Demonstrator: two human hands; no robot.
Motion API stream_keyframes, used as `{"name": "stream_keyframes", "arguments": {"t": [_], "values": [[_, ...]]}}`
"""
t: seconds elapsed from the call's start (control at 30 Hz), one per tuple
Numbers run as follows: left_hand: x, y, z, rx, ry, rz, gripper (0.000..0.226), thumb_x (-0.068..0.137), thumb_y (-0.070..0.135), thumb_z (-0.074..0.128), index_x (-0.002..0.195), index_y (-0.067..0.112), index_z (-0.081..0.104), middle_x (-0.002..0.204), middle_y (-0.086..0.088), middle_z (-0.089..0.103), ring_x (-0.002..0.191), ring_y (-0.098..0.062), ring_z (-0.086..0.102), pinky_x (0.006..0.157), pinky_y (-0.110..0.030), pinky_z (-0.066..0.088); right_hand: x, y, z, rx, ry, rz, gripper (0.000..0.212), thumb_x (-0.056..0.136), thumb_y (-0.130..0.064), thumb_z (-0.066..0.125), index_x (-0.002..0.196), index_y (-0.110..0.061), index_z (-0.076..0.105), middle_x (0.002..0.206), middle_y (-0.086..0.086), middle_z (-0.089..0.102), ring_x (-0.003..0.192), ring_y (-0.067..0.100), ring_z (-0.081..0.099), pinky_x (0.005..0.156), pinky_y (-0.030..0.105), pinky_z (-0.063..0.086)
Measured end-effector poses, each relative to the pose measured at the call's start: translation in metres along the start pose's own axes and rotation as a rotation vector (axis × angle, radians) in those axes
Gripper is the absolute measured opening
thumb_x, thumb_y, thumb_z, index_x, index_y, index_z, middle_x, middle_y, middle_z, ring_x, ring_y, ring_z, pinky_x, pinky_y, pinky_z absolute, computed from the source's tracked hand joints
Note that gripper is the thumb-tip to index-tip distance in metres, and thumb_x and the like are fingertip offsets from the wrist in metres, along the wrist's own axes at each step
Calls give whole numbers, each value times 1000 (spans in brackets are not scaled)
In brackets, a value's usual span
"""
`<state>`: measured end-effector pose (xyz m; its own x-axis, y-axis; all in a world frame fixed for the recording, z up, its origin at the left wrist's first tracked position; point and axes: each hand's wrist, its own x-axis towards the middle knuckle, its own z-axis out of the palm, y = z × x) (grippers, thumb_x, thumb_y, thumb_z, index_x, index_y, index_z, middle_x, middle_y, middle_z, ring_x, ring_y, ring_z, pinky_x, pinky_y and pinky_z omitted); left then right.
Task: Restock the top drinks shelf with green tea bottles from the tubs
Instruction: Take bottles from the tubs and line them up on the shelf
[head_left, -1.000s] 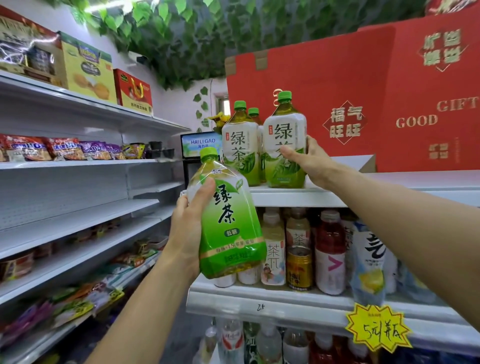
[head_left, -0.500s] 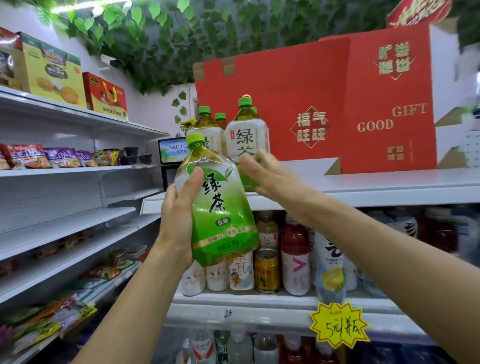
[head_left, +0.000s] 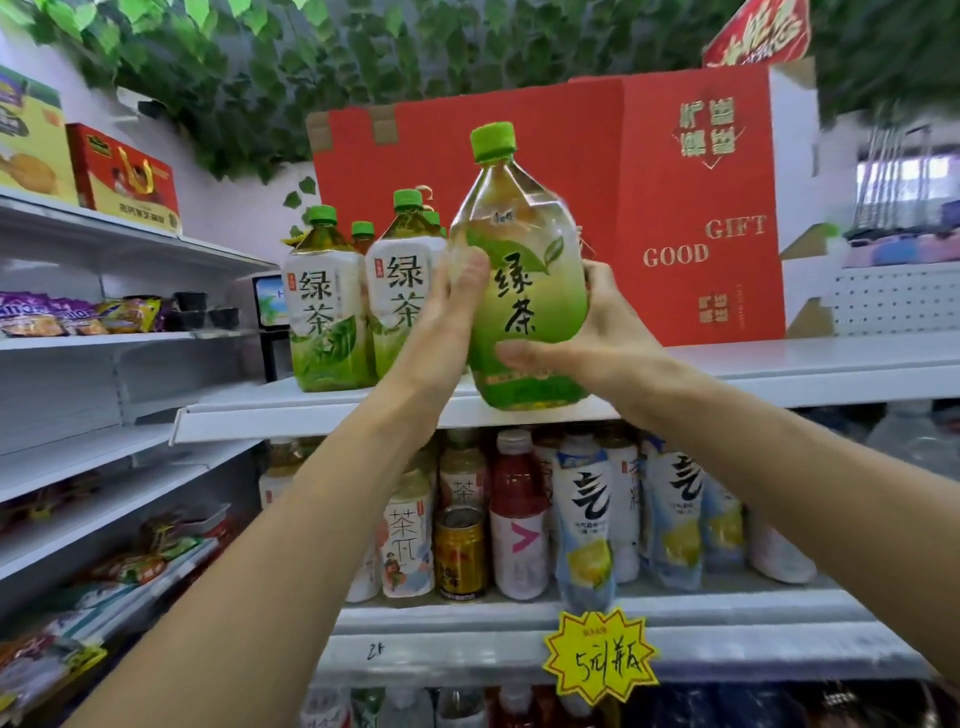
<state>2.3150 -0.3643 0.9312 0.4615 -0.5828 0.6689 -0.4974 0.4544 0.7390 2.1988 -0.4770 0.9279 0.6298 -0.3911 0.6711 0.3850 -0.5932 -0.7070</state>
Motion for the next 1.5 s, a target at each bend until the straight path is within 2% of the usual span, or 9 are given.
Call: {"name": "stream_keyframes", "arguments": {"t": [0.1,0.2,0.33,0.43,0.53,0.9,1.13,1.3,1.5], "values": [[10,-11,14,98,-84,-28,47,107,46,29,148,27,42,119,15,64,91,13,67,72,-11,54,19,16,-18,-20,57,38,94,66,-18,90,137,-16,29,121,1,58,105,10,63,84,25,57],[24,-23,22,158,-92,-130,36,110,27,33,142,21,48,119,7,66,101,-2,67,85,-21,57,35,38,-28,-6,90,104,99,62,-24,92,133,-20,24,123,3,56,108,16,62,89,32,57],[41,-31,32,310,-91,-208,56,95,5,48,149,17,38,129,-1,59,117,-18,57,100,-35,50,52,60,-37,-21,61,162,99,59,-30,92,130,-22,23,122,5,56,109,20,63,94,40,56],[48,-35,39,445,-64,-219,71,84,11,54,151,24,35,138,-4,47,126,-24,48,109,-43,43,75,72,-44,-114,19,223,104,57,-40,94,135,-17,29,119,1,57,109,16,60,95,37,53],[61,-41,44,492,-51,-289,78,88,5,54,157,28,25,151,-5,29,139,-27,33,118,-44,31,111,102,-50,-248,12,247,118,32,-70,91,130,-21,50,116,-1,66,106,18,65,93,40,55],[106,-90,35,488,-26,-436,102,58,15,47,156,33,25,149,-8,49,132,-33,48,109,-54,44,181,175,-52,-344,-8,316,136,15,-84,81,130,-20,48,114,-1,67,104,24,66,94,44,54],[97,-88,43,594,-7,-314,73,93,11,45,160,19,17,158,-7,39,141,-29,40,117,-44,35,160,143,-40,-383,32,367,105,41,-66,87,126,-14,52,109,2,69,98,22,67,92,43,54],[93,-87,40,664,55,-158,60,96,16,55,151,15,33,143,-7,52,129,-26,50,106,-38,43,123,102,-31,-560,58,328,58,85,-28,76,126,-5,42,113,6,59,107,24,59,88,36,51],[60,-75,48,929,139,243,45,96,19,54,141,19,44,136,1,53,119,-20,54,81,-36,45,52,62,-47,-967,244,-8,39,96,-34,57,132,-20,54,130,2,55,116,23,56,94,44,47]]}}
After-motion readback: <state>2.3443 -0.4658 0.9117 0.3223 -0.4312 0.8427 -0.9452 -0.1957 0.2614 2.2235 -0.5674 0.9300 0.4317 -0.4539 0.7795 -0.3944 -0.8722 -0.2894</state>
